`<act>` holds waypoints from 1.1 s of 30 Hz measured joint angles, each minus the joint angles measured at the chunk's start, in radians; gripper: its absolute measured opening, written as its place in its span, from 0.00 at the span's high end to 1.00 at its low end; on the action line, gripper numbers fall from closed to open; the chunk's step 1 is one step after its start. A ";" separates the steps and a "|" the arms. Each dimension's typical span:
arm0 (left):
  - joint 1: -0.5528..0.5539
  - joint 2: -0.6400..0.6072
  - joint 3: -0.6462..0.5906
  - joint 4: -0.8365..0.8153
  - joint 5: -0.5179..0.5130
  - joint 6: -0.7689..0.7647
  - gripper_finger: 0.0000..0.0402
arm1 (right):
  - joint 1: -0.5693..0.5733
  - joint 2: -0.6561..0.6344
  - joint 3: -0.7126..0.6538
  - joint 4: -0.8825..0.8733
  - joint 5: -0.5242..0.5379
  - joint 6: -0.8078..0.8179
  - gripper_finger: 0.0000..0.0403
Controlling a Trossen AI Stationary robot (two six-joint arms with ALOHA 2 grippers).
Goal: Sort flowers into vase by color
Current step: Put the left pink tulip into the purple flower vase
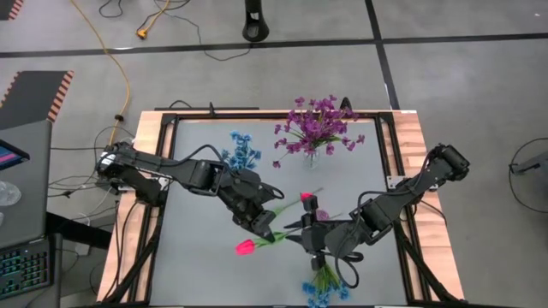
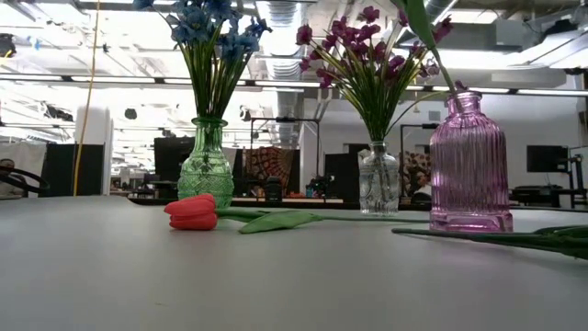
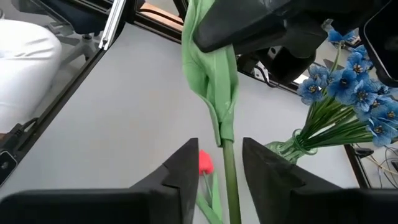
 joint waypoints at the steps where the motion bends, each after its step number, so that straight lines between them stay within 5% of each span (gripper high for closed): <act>1: 0.000 0.000 0.000 0.000 -0.012 0.000 0.99 | 0.000 0.000 0.000 0.000 0.000 0.000 0.66; 11: -0.002 0.000 0.000 -0.001 -0.087 0.038 0.99 | -0.001 0.000 0.000 -0.001 0.002 0.000 0.93; 26: -0.001 0.000 0.000 -0.029 -0.095 0.259 0.99 | -0.001 0.000 0.000 0.000 -0.022 0.000 0.93; 33: 0.001 0.000 0.000 -0.030 -0.080 0.502 0.85 | 0.001 0.000 0.000 0.001 -0.028 0.014 0.92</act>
